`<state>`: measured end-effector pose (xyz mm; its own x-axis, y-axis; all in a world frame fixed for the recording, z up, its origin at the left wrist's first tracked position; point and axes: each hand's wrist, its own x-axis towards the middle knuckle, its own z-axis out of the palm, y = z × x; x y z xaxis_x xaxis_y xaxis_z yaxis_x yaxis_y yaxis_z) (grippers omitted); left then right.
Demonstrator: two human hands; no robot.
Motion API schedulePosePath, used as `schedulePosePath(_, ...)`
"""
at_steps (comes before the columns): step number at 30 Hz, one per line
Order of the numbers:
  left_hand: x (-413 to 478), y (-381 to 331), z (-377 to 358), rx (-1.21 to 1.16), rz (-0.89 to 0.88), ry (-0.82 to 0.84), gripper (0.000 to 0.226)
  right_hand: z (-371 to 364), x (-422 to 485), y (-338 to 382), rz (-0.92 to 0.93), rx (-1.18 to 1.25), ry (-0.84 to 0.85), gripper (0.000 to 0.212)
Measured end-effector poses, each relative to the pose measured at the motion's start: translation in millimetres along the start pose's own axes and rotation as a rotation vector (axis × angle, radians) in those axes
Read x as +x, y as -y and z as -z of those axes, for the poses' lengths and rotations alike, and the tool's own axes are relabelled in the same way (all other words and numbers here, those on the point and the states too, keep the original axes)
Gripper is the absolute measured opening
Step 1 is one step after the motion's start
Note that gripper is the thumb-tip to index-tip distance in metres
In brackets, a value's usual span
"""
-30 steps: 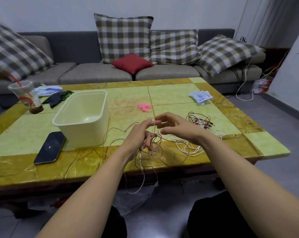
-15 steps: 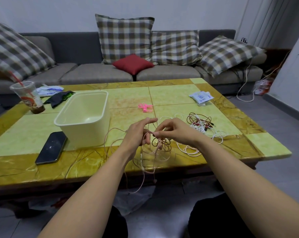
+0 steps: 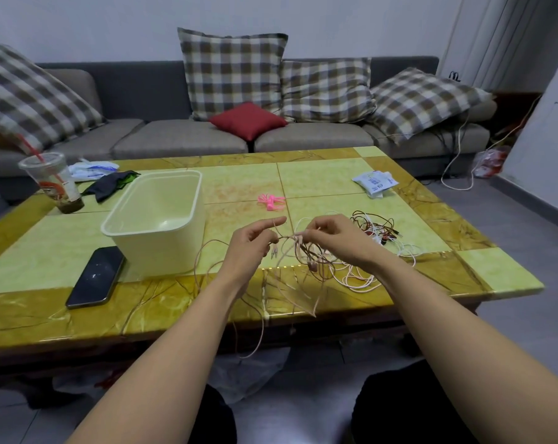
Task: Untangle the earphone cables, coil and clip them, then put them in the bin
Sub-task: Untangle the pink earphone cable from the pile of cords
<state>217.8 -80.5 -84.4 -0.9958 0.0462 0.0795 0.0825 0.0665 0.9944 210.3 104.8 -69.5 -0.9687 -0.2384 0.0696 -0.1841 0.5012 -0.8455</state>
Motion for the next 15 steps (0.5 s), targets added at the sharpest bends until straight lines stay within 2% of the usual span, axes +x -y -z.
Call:
schedulePosePath(2,2.0,1.3,1.2,-0.005,-0.023,-0.019,0.026,3.4,0.9,-1.3,0.005,0.046,-0.027,0.025)
schedulePosePath(5,5.2,4.0,5.1,-0.008,-0.043,-0.027,0.026,8.7,0.7,-5.8,-0.088,0.038,0.155,0.024)
schedulePosePath(7,5.7,5.3,6.1,-0.021,-0.042,-0.014,0.032,12.9,-0.8,-8.3,-0.148,-0.083,0.247,0.019)
schedulePosePath(9,6.1,5.0,7.2,-0.053,-0.029,-0.002,0.043,14.0,0.0,-10.9,-0.159,-0.219,0.226,0.011)
schedulePosePath(12,7.1,6.6,8.5,-0.030,-0.010,0.032,0.050,13.4,1.9,-12.6,-0.120,-0.192,0.025,0.030)
schedulePosePath(13,7.1,7.4,7.9,-0.011,-0.003,0.047,0.049,13.3,1.6,-12.9,-0.101,-0.173,0.016,0.040)
schedulePosePath(15,6.3,8.6,6.1,0.021,-0.005,0.047,0.039,10.2,-0.9,-12.8,-0.125,-0.111,0.166,0.051)
